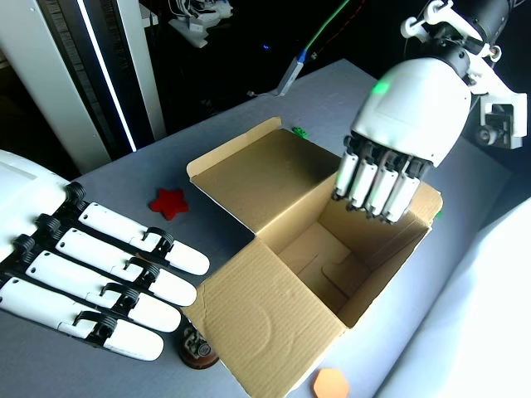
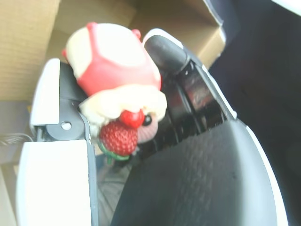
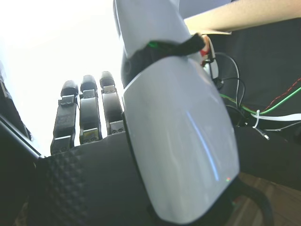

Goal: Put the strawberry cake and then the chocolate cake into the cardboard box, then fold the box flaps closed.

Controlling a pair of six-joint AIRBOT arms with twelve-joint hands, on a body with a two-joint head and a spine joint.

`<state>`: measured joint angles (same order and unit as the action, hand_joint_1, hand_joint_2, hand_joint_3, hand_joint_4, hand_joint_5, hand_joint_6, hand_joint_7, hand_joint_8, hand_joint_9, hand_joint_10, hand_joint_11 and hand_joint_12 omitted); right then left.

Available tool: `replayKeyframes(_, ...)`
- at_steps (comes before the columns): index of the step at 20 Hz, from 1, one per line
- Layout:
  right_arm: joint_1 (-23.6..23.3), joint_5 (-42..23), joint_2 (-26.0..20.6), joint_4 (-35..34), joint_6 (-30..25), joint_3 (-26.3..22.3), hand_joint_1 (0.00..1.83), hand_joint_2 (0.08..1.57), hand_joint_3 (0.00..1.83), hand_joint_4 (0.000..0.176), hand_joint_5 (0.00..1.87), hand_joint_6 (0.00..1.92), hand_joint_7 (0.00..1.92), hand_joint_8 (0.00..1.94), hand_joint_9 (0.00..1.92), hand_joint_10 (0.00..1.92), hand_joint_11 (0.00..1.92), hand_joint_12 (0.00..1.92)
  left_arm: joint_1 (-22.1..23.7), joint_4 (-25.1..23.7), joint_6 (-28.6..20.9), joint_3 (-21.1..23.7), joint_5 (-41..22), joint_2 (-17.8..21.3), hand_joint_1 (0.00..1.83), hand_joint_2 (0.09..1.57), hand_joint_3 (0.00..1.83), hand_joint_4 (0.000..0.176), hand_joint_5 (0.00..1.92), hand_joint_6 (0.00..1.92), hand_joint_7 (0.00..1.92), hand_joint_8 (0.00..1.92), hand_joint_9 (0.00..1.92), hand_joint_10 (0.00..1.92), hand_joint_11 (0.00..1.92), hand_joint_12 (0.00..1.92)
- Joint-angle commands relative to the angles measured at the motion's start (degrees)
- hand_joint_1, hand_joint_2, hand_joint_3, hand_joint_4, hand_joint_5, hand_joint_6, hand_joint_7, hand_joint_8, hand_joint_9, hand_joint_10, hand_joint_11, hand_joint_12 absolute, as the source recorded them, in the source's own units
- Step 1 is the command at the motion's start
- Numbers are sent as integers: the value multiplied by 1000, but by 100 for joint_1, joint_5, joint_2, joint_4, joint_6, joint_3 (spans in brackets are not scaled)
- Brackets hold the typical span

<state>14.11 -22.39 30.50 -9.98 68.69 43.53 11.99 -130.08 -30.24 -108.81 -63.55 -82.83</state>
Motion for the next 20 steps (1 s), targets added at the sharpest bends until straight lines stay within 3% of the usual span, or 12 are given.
replayKeyframes(1, -90, -678, -58, 6, 14, 7, 1164, 1031, 0, 7, 35, 7, 36, 3, 31, 8, 6, 10, 16, 382, 50, -38, 192, -3, 1351, 1199, 0, 0, 779, 1191, 744, 1345, 807, 1463, 663, 1546)
replayKeyframes(5, -90, -678, -45, 6, 14, 7, 1251, 998, 0, 14, 59, 15, 68, 17, 65, 21, 6, 3, -55, 381, 96, -86, 299, -141, 1353, 1195, 0, 0, 780, 1173, 757, 1352, 813, 1445, 664, 1553)
replayKeyframes(8, -88, -676, -42, 6, 14, 7, 1165, 1013, 0, 7, 45, 6, 51, 3, 39, 8, 0, 0, -84, 380, 122, -47, 331, -194, 1341, 1216, 1, 0, 754, 1291, 730, 1333, 747, 1482, 539, 1580)
replayKeyframes(9, -88, -673, -36, 6, 14, 7, 1173, 1011, 0, 5, 49, 7, 66, 8, 54, 14, 0, 0, -87, 380, 133, -35, 331, -199, 1312, 1243, 4, 0, 660, 1396, 691, 1346, 748, 1519, 488, 1576)
replayKeyframes(10, -88, -660, -29, 6, 14, 8, 1179, 1017, 0, 9, 40, 3, 56, 3, 54, 14, 0, 0, -92, 376, 140, -35, 331, -206, 1188, 1191, 0, 0, 533, 822, 569, 802, 607, 1055, 426, 1482)
replayKeyframes(11, -88, -652, -24, 5, 14, 8, 1190, 1016, 0, 11, 34, 0, 56, 3, 53, 13, 0, 0, -92, 363, 148, -39, 331, -209, 1162, 1144, 0, 0, 555, 444, 579, 415, 610, 694, 360, 1334)
replayKeyframes(13, -87, -614, -20, 5, 13, 9, 1206, 996, 0, 11, 43, 4, 73, 8, 67, 17, 13, 8, -87, 328, 155, -48, 343, -220, 1080, 1141, 0, 0, 514, 96, 569, 70, 623, 282, 240, 1167)
replayKeyframes(14, -87, -600, -19, 4, 13, 9, 1234, 995, 0, 8, 52, 8, 70, 6, 60, 14, 2, 1, -80, 324, 157, -43, 355, -220, 993, 1144, 0, 4, 419, 26, 472, 13, 540, 134, 139, 1144)
replayKeyframes(16, -88, -481, -17, -115, 12, 16, 1225, 1012, 0, 2, 55, 8, 83, 10, 59, 12, 6, 3, -66, 289, 161, -36, 365, -220, 885, 1145, 2, 33, 252, 0, 271, 0, 403, 16, 15, 1207)
replayKeyframes(18, -90, -340, 20, -312, 12, 72, 1225, 1006, 0, 4, 57, 7, 79, 6, 48, 7, 0, 0, -36, 255, 171, -61, 368, -217, 841, 1105, 0, 54, 169, 0, 183, 0, 320, 0, 0, 1173)
replayKeyframes(19, -90, -250, 58, -385, 12, 119, 1221, 1003, 0, 8, 44, 2, 69, 2, 48, 7, 0, 0, -15, 250, 172, -85, 368, -213, 781, 1091, 0, 68, 101, 0, 116, 0, 254, 0, 0, 1069)
replayKeyframes(20, -91, -146, 95, -483, 12, 180, 1221, 1003, 0, 8, 44, 2, 69, 2, 48, 7, 0, 0, 10, 234, 172, -98, 369, -205, 781, 1091, 0, 68, 101, 0, 116, 0, 254, 0, 0, 1069)
